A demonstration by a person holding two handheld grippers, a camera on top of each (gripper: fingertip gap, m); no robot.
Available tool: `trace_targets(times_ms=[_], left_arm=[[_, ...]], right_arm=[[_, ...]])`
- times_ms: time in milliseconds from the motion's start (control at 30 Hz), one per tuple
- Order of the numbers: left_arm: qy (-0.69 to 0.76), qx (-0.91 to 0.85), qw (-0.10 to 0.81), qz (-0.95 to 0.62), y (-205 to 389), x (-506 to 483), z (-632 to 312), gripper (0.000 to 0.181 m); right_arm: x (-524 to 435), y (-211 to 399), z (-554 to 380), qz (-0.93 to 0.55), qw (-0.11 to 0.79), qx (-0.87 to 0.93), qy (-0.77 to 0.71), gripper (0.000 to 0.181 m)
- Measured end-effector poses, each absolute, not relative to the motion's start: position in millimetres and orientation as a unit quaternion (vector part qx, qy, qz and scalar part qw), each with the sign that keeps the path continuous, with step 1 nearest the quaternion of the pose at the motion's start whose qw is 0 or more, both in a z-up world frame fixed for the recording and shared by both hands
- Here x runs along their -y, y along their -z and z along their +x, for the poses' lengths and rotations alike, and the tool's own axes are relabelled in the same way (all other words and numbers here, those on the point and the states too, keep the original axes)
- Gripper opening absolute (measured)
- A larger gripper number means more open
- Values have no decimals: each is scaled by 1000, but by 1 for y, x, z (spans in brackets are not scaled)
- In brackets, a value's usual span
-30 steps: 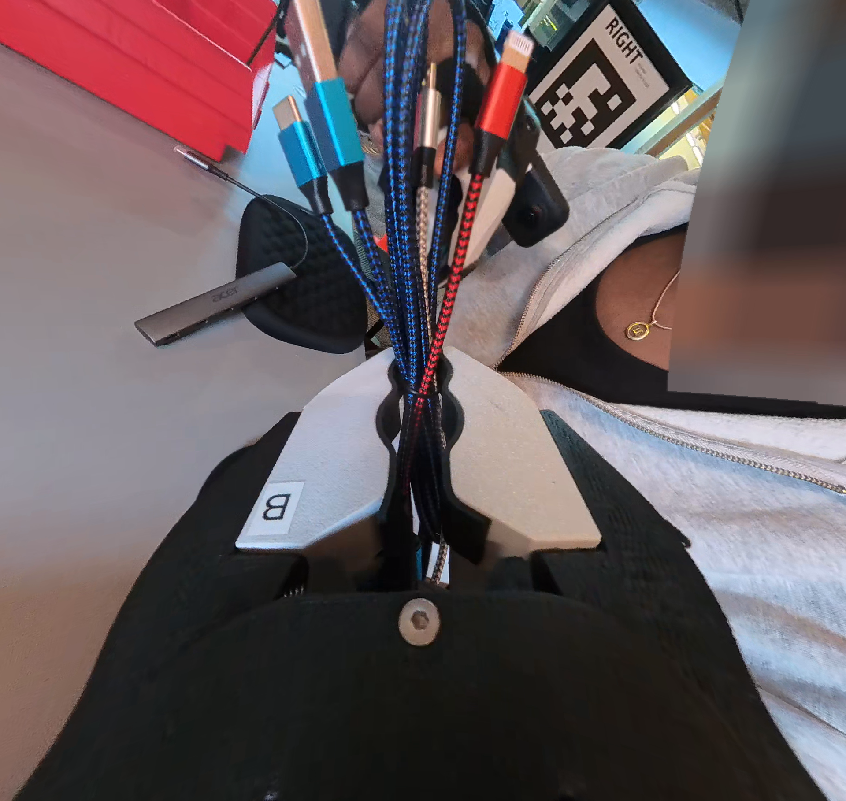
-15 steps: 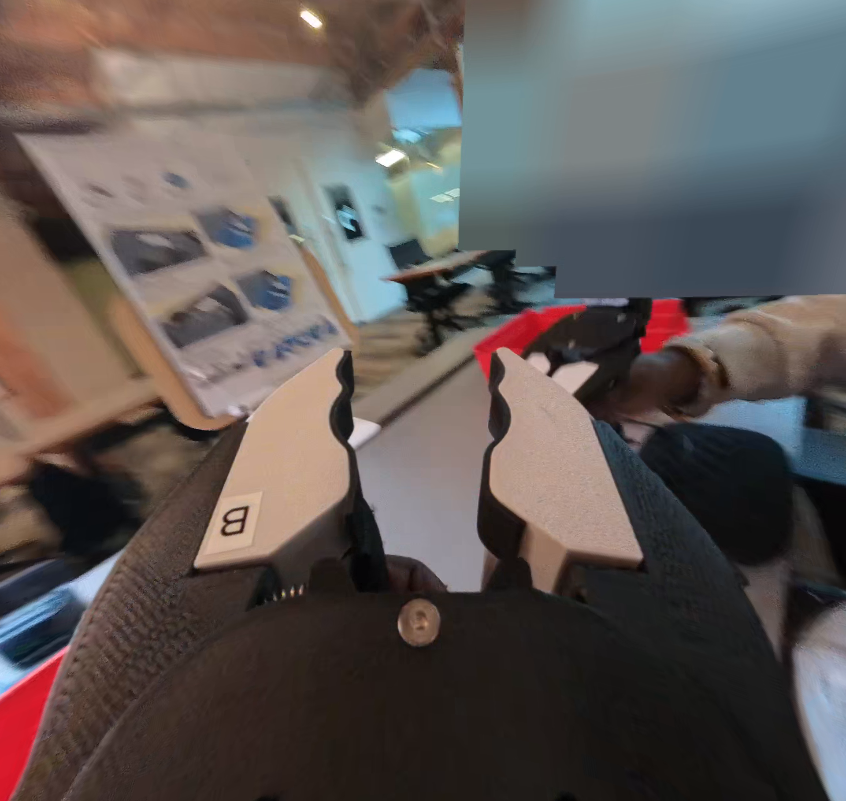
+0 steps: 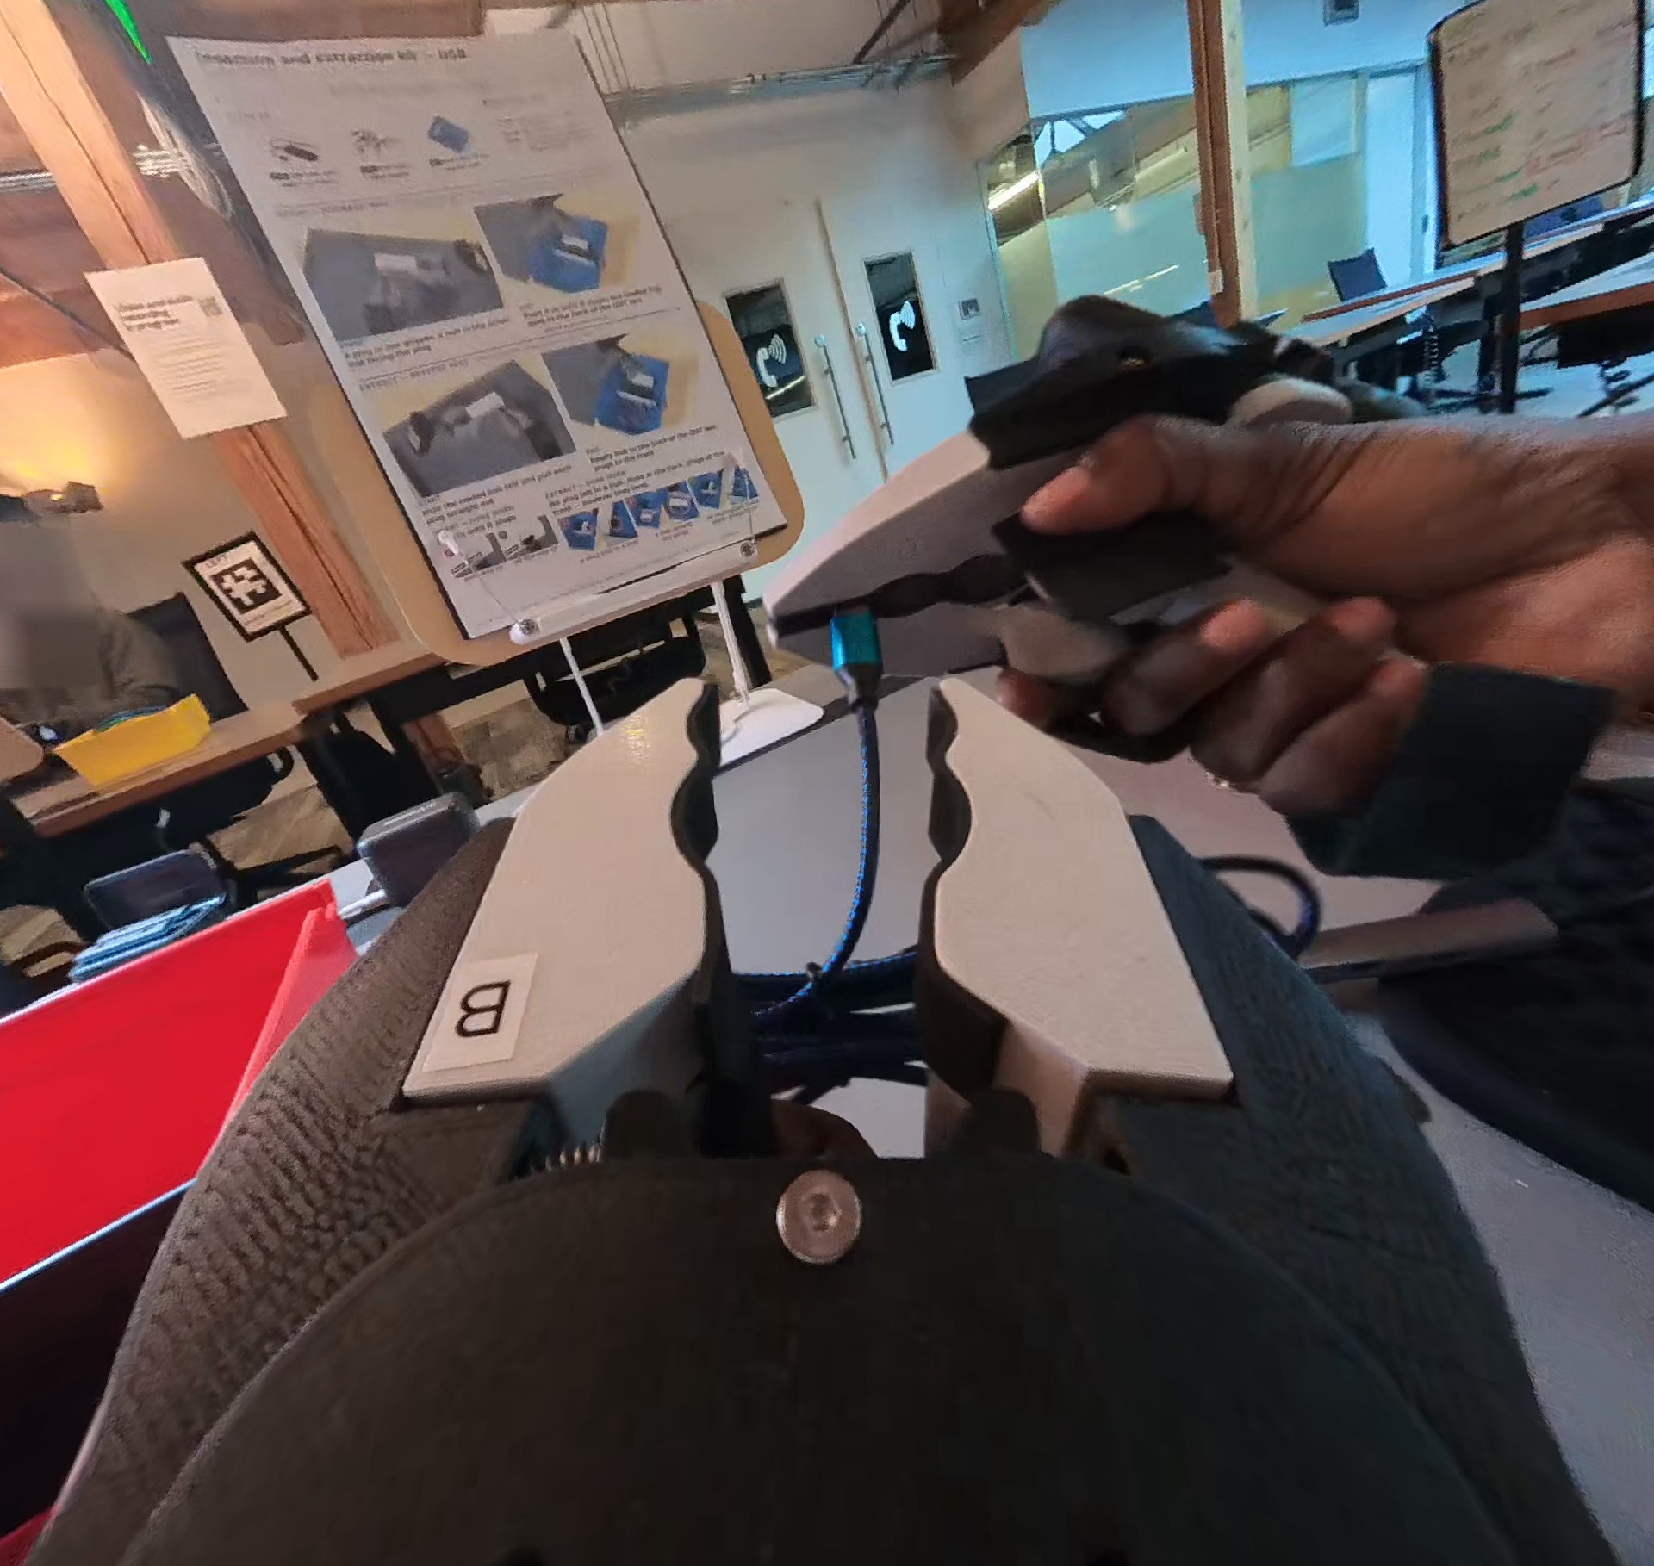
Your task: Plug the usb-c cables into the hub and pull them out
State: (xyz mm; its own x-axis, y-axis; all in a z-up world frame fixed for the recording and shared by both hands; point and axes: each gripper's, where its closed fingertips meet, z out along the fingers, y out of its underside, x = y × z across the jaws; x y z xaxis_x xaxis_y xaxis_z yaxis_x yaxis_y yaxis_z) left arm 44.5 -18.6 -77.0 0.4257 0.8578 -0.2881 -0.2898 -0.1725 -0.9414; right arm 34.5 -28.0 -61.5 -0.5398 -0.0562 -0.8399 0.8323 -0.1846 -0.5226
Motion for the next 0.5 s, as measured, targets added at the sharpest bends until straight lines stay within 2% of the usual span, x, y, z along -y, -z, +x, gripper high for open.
trace_targets(times_ms=[200,300,367,433,500], left_arm=[[-509,217,563,-613,87,16,44,10],[-482,208,576,-626,92,15,48,6],[-459,193,551,-670,101,17,53,6],[-439,171,509,-720,108,25,64,6],[-416,155,473,-761,112,37,78,5]], right_arm=[[32,67,41,377,359,-498,694,1],[32,73,44,377,369,-496,689,1],[32,81,51,362,370,-523,677,1],[30,88,60,344,370,-552,663,14],[30,97,75,327,379,-582,641,19]])
